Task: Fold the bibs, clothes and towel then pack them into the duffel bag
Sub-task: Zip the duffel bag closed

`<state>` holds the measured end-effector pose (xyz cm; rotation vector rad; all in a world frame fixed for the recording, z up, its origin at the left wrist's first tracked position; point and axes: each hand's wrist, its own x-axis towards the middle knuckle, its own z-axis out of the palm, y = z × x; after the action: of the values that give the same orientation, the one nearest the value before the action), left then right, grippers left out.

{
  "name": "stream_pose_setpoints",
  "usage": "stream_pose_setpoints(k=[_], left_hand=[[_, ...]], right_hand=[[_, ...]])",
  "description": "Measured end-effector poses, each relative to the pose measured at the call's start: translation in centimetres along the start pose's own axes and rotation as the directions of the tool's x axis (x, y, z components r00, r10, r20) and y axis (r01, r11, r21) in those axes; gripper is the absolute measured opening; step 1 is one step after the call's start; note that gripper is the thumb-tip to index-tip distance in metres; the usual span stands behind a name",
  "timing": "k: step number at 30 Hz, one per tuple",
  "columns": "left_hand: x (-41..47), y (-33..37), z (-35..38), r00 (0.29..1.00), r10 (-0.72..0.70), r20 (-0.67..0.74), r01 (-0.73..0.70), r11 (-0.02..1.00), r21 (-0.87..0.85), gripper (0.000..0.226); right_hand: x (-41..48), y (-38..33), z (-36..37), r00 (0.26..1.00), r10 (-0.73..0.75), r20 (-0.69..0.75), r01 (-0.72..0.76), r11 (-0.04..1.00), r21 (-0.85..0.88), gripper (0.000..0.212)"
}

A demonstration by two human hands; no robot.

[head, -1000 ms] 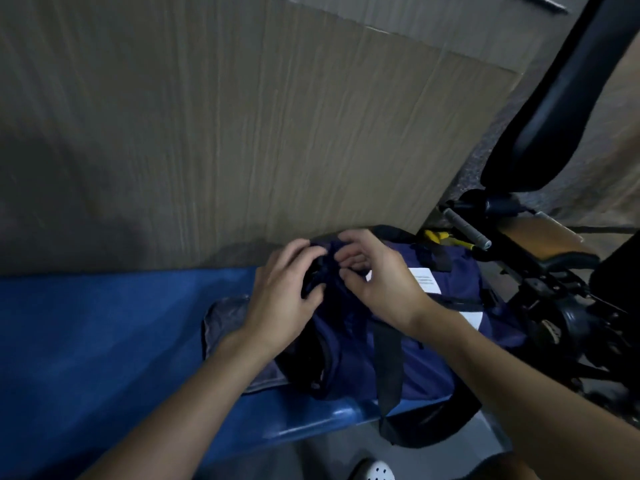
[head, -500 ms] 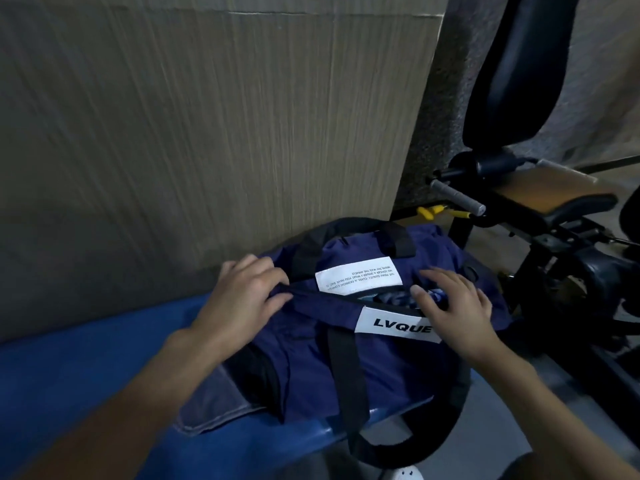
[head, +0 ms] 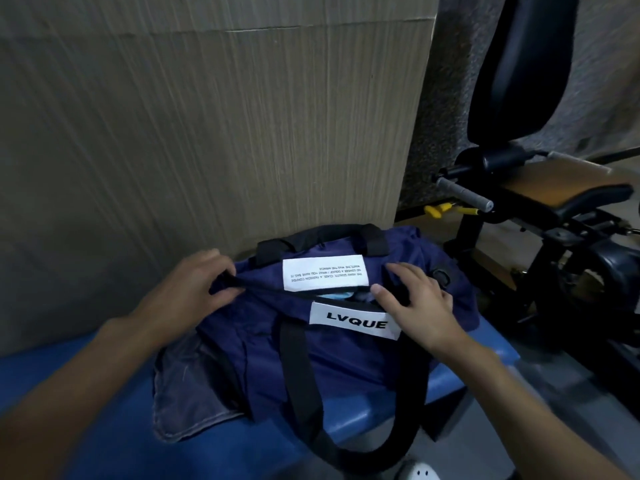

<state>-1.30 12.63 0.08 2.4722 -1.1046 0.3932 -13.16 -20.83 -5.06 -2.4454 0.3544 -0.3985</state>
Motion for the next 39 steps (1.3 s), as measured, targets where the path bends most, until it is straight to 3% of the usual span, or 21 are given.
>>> stream_pose_setpoints(k=[6, 11, 13, 15, 18, 23, 27, 30, 35, 39], left_hand=[[-3.0, -4.2, -3.2, 0.99, -0.142, 0.007, 0.141, 0.987, 0.076, 0.034], [-3.2, -2.8, -4.0, 0.907, -0.356, 0.224, 0.231, 0.866, 0.443, 0.041], [-2.2, 0.2, -3.4, 0.895, -0.317, 0.313, 0.175, 0.896, 0.408, 0.063], [-0.9, 4.1, -2.3, 0.929, -0.191, 0.318, 0.099, 0.954, 0.283, 0.076], [1.6, 8.9, 1.2, 0.969, -0.048, 0.241, 0.013, 0.989, 0.144, 0.067], [5.7, 13.5, 7.9, 0.975, 0.039, 0.22, -0.05, 0.998, 0.046, 0.031], [7.7, 14.8, 10.9, 0.966, 0.019, 0.258, -0.044, 0.995, 0.091, 0.026], [8.4, 14.9, 12.0, 0.963, -0.002, 0.268, -0.031, 0.992, 0.12, 0.027], [9.1, 15.4, 12.5, 0.961, -0.032, 0.273, -0.008, 0.99, 0.143, 0.02], [9.6, 16.1, 12.8, 0.953, -0.044, 0.3, 0.007, 0.993, 0.122, 0.018]], right_hand=[[-0.8, -3.2, 2.2, 0.989, -0.095, 0.111, 0.107, 0.989, -0.099, 0.063], [-0.9, -3.9, 3.6, 0.977, -0.102, 0.187, 0.138, 0.972, -0.19, 0.066], [-0.9, -3.4, 3.8, 0.978, -0.098, 0.185, 0.13, 0.977, -0.17, 0.066], [-0.9, -2.6, 3.8, 0.98, -0.109, 0.165, 0.135, 0.978, -0.156, 0.063], [-0.8, -0.9, 3.7, 0.988, -0.135, 0.075, 0.144, 0.982, -0.123, 0.058], [-1.2, 2.4, 3.3, 0.973, -0.2, -0.113, 0.178, 0.968, -0.177, 0.034], [-0.5, 3.3, 2.6, 0.986, -0.134, -0.099, 0.111, 0.971, -0.214, 0.049], [0.4, 4.3, 2.0, 0.995, -0.099, -0.003, 0.095, 0.962, -0.255, 0.052], [1.6, 5.5, 1.7, 0.991, -0.109, 0.08, 0.113, 0.992, -0.055, 0.049], [2.0, 6.4, 1.4, 0.991, -0.113, 0.069, 0.104, 0.987, 0.122, 0.023]])
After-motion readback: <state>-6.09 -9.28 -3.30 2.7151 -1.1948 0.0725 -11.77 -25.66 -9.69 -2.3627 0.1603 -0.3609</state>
